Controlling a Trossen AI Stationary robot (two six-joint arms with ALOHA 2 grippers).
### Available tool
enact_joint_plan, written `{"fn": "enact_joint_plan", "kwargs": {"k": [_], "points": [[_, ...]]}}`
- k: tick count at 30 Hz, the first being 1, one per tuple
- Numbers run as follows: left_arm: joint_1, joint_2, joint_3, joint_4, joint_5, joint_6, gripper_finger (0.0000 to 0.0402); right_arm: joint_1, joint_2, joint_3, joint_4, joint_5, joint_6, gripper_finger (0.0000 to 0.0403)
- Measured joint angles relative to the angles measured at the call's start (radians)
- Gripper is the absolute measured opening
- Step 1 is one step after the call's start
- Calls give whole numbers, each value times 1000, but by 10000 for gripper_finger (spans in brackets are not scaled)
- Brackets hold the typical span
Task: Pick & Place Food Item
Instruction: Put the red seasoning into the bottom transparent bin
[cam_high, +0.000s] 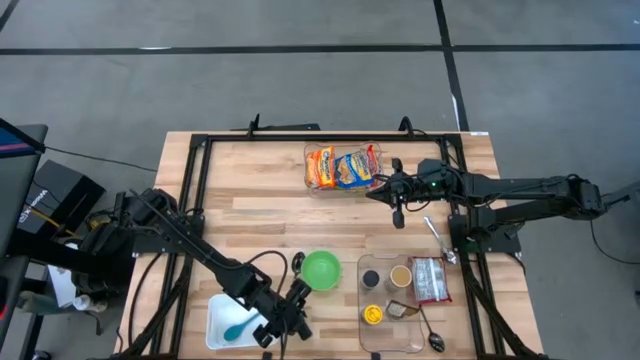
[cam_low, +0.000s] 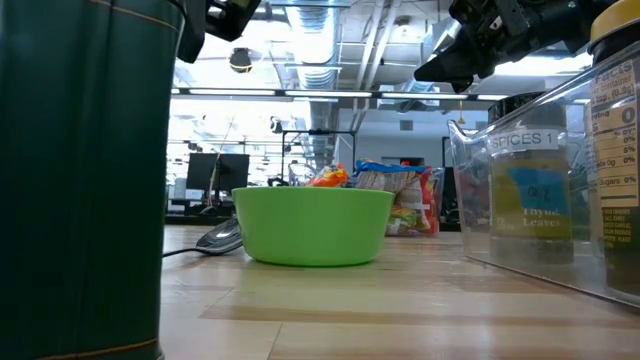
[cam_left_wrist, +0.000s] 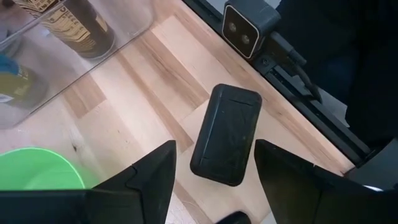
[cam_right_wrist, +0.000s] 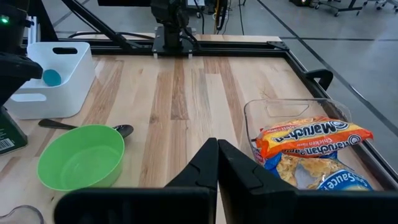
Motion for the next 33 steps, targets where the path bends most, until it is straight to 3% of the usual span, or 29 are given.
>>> {"fn": "enact_joint_plan", "kwargs": {"k": [33], "points": [[-6,40,0,-5,2,-1,186,0,0,0,0,0,1,0]]}}
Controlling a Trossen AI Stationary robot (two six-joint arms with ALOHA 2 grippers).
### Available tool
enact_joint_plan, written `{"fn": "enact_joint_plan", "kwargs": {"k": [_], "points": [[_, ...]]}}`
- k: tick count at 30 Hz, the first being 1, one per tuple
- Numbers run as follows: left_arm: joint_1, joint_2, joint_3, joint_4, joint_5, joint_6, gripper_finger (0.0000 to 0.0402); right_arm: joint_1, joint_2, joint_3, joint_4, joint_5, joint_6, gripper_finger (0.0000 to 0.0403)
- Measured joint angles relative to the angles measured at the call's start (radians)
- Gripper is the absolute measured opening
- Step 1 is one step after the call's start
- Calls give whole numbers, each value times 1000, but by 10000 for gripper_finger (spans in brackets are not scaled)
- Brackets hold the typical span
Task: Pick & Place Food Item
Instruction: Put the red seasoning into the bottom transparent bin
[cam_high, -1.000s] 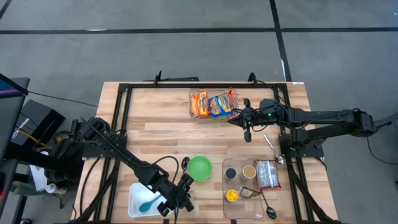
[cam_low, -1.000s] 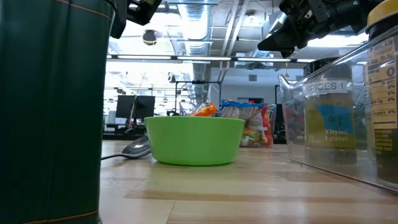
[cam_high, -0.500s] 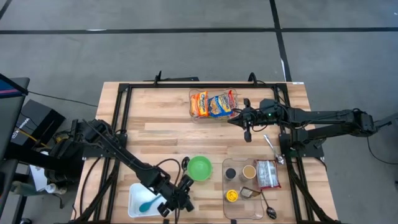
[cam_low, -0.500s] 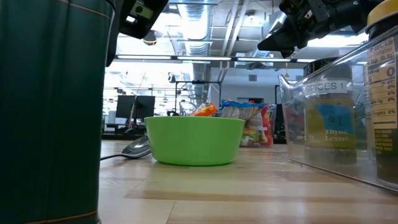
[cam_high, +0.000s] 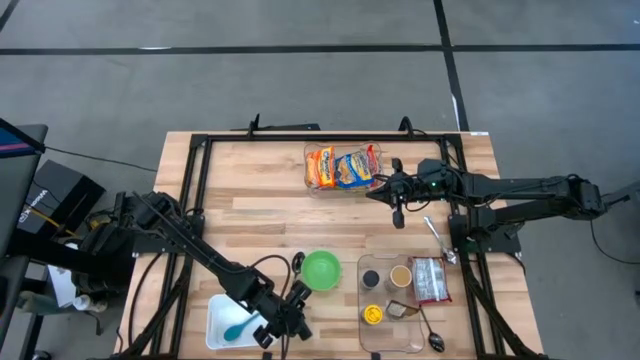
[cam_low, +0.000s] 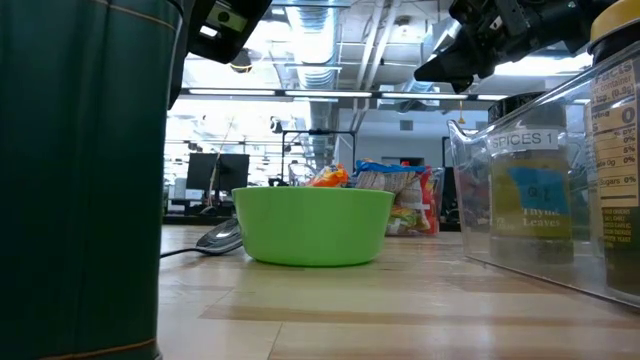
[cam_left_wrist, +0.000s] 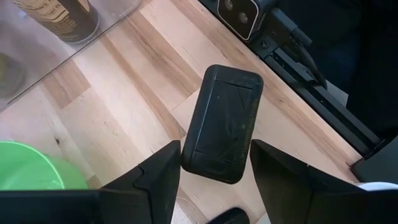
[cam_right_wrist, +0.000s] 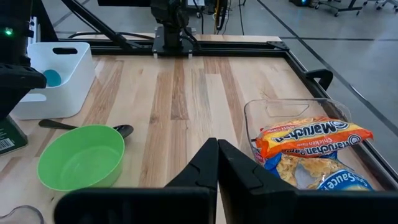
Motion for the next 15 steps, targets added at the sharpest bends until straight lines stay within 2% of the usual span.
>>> {"fn": "enact_joint_plan", "kwargs": {"k": [15], "points": [[9,2,-17,17,1,0,185,0,0,0,0,0,0,0]]}}
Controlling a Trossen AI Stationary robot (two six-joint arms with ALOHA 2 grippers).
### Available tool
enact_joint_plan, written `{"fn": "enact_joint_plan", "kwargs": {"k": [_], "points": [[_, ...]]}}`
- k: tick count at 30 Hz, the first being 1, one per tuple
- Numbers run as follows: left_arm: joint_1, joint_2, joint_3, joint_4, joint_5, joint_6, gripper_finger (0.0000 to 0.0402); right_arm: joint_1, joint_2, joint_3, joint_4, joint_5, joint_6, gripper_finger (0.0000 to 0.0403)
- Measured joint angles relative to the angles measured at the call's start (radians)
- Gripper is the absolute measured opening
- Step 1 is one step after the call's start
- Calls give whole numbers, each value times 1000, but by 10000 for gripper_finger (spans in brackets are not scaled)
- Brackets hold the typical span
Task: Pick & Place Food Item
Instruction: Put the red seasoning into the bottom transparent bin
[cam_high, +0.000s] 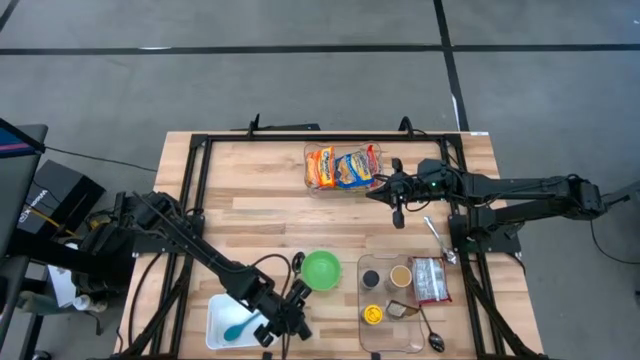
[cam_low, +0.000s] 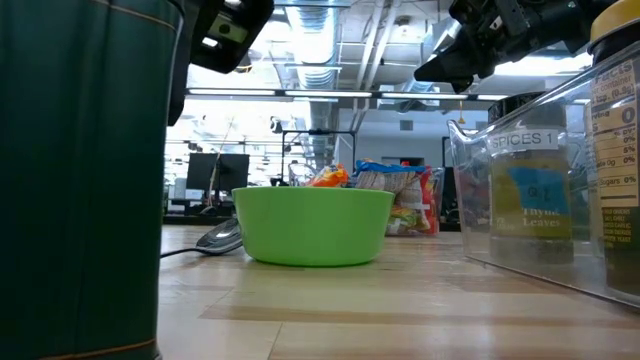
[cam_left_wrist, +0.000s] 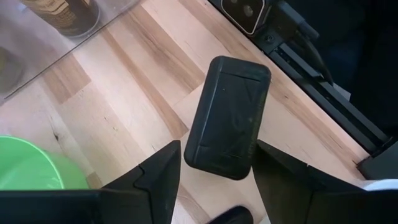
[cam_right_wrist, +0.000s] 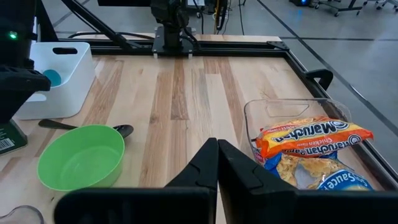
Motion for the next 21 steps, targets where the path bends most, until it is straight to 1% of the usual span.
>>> {"fn": "enact_joint_plan", "kwargs": {"k": [9,17,21], "points": [[0,0,0,12,4,0,184,0,0,0,0,0,0,0],[0,0,0,30,16,0,149,0,0,0,0,0,0,0],[0,0,0,30,18,0,146,0,0,0,0,0,0,0]]}}
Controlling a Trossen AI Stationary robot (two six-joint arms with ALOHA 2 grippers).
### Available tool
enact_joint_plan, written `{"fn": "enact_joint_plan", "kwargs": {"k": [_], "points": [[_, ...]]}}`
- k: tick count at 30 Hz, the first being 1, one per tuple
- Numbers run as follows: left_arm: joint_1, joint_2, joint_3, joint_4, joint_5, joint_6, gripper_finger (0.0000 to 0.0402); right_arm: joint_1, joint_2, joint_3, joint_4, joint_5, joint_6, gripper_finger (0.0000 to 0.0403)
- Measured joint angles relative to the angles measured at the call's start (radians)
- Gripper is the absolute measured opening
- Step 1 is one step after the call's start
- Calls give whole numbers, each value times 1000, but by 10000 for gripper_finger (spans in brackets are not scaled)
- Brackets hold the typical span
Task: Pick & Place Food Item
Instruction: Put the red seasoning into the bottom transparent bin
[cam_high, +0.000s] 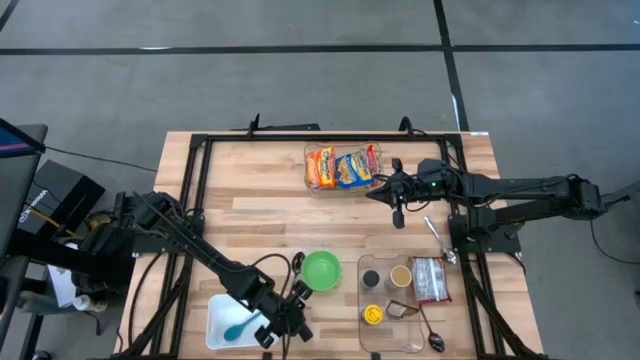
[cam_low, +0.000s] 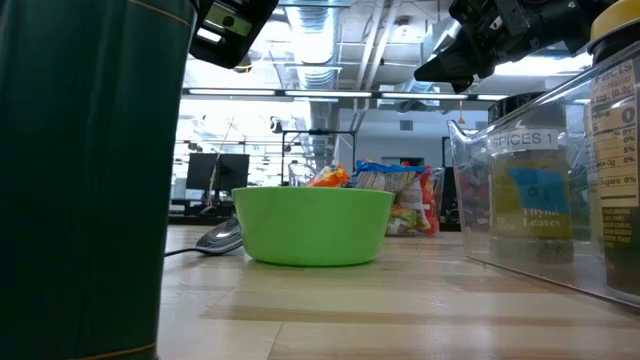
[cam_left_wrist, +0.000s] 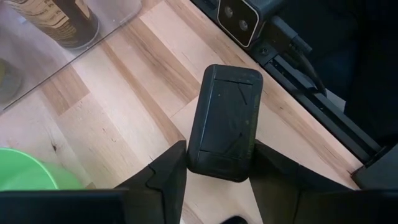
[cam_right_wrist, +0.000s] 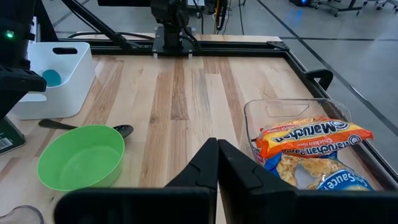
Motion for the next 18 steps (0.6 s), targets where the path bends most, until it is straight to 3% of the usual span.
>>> {"fn": "enact_joint_plan", "kwargs": {"k": [5,18], "points": [[0,0,0,-1,1,0,158,0,0,0,0,0,0,0],[0,0,0,-1,3,0,143,0,0,0,0,0,0,0]]}}
